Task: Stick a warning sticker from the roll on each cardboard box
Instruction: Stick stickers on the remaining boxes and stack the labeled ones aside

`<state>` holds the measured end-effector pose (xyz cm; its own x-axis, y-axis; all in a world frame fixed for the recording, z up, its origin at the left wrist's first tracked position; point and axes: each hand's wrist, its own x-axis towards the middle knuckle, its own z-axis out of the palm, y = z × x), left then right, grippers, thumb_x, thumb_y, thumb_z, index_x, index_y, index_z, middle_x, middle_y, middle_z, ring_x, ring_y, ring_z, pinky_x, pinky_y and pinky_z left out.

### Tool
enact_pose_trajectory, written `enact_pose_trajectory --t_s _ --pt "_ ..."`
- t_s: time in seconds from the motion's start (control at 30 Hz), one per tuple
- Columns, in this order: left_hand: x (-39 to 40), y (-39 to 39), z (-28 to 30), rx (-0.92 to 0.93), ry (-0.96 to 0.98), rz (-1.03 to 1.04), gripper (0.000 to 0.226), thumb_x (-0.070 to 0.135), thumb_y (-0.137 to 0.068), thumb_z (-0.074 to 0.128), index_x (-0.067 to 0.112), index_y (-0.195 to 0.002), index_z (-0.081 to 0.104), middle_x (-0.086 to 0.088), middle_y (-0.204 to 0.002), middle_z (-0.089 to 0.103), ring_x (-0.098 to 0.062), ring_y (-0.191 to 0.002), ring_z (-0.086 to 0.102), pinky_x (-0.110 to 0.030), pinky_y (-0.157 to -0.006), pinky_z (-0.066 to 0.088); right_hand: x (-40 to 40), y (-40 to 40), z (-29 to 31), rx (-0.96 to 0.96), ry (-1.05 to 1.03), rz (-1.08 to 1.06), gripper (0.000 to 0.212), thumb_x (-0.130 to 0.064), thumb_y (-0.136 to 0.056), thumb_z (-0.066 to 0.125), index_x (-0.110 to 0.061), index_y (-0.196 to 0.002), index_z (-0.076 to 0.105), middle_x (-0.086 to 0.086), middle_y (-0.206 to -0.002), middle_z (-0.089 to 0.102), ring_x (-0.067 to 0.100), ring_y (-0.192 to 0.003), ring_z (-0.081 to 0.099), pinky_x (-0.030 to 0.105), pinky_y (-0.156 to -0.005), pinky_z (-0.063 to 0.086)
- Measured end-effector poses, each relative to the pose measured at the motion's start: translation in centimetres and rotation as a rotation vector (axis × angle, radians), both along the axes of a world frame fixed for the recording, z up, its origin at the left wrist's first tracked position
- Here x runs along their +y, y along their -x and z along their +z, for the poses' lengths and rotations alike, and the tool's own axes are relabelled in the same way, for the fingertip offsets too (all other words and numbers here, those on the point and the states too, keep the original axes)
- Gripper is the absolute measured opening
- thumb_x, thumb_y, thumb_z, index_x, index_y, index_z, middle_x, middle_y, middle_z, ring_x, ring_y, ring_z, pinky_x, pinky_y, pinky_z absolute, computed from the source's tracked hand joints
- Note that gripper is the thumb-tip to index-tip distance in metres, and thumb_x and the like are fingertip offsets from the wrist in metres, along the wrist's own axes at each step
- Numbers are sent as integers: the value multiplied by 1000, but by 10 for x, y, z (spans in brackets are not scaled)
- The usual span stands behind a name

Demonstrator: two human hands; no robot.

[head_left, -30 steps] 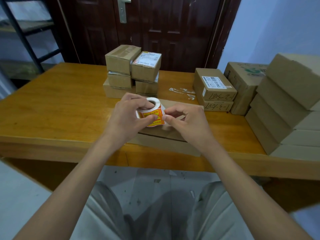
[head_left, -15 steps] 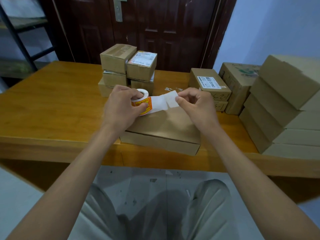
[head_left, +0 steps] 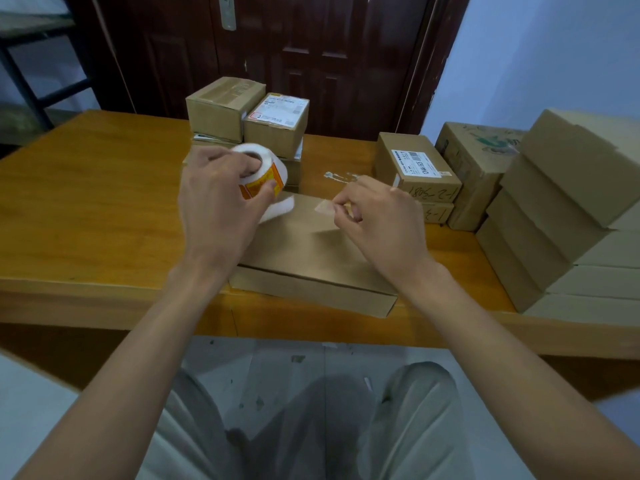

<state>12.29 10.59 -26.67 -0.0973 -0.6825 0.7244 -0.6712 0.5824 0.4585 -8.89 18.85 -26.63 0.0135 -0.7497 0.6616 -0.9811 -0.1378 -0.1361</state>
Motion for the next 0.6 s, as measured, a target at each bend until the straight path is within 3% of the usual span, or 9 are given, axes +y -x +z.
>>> enact_pose_trajectory --t_s 0.2,0.27,0.47,0.6 --pt "-8 -3 -2 -10 48 23 29 28 -85 81 9 -106 76 -7 -103 74 -30 -115 59 -53 -83 56 -9 -17 -1 128 -44 -59 22 -31 -105 59 -23 -91 74 -9 -86 62 8 -68 58 31 -55 54" --pt "-9 -2 -11 -17 8 13 29 27 -84 82 8 -105 76 -8 -102 74 -30 -115 59 -53 -82 56 -8 -21 -1 132 -93 -65 21 -31 -104 60 -22 -92 74 -8 -87 60 8 -69 57 29 -56 55" --pt "-10 -4 -26 18 -62 -1 30 26 -83 82 7 -107 76 -10 -105 73 -31 -113 59 -53 -82 56 -2 -20 -7 -30 -259 -66 13 -42 -99 68 -34 -99 79 -11 -93 56 5 -84 54 22 -59 47" --pt "-10 -3 -27 52 -86 -17 30 27 -84 81 9 -107 77 -7 -106 72 -29 -114 58 -52 -83 56 -3 -15 -12 -113 -313 -59 16 -49 -96 72 -36 -102 80 -13 -104 61 6 -98 57 29 -72 57"
